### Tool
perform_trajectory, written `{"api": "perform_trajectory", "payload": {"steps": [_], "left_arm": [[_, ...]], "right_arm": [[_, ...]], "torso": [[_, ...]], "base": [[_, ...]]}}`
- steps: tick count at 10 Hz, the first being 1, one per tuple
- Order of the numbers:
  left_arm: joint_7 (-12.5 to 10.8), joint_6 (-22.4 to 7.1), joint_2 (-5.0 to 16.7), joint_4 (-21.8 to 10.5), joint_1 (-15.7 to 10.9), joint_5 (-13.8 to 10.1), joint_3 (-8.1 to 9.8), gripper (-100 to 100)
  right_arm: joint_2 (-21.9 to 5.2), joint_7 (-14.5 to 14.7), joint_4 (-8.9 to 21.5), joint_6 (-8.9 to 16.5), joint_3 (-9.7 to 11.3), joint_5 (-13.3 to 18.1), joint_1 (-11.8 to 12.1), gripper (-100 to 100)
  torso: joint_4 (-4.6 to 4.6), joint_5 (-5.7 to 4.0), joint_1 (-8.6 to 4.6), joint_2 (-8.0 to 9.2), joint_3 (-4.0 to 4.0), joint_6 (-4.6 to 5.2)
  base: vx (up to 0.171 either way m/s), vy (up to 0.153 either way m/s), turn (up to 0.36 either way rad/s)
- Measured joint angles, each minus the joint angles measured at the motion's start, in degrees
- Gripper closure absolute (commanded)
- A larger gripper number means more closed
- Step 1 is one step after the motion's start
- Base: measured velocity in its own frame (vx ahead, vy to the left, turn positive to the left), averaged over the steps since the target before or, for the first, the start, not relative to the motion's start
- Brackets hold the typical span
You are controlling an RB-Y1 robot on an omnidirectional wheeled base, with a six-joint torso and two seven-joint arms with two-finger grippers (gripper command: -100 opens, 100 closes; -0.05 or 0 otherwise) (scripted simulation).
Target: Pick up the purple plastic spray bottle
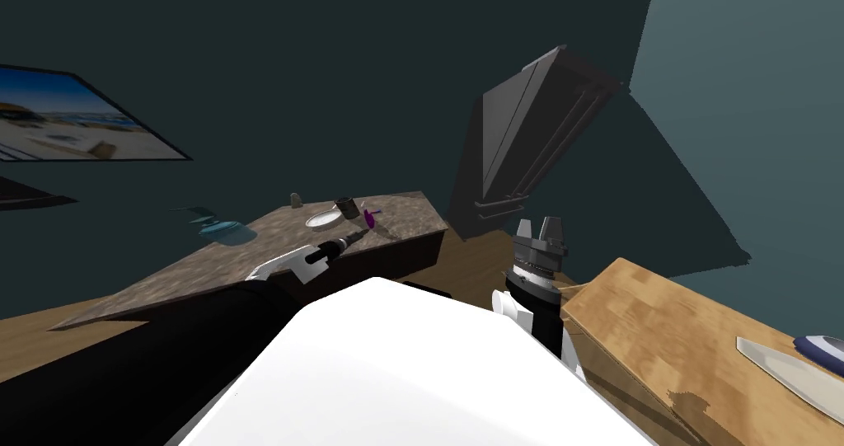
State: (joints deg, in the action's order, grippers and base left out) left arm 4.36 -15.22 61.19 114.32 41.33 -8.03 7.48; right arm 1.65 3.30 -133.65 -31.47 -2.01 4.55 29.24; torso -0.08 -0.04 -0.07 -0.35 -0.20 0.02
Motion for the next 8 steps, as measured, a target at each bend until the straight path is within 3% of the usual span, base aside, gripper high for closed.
{"api": "perform_trajectory", "payload": {"steps": [2,4,8], "left_arm": [[0.02,-2.12,2.53,-1.62,-0.37,-0.47,-0.04,-100],[0.01,-4.75,4.34,-1.20,0.60,-0.69,0.78,-100],[-0.04,-11.19,11.26,-3.46,2.00,-2.05,2.17,-100]], "right_arm": [[0.00,0.00,0.00,0.00,0.00,0.00,0.00,0],[0.00,0.00,0.00,0.00,0.00,0.00,0.00,0],[0.00,0.00,0.00,0.00,0.00,0.00,0.00,0]], "torso": [[0.02,0.02,0.06,0.10,0.05,0.00],[0.03,0.02,0.07,0.14,0.08,-0.01],[-0.02,0.01,0.03,-0.05,-0.04,0.00]], "base": [[0.050,-0.007,-0.071],[0.067,-0.009,-0.124],[0.095,-0.011,-0.112]]}}
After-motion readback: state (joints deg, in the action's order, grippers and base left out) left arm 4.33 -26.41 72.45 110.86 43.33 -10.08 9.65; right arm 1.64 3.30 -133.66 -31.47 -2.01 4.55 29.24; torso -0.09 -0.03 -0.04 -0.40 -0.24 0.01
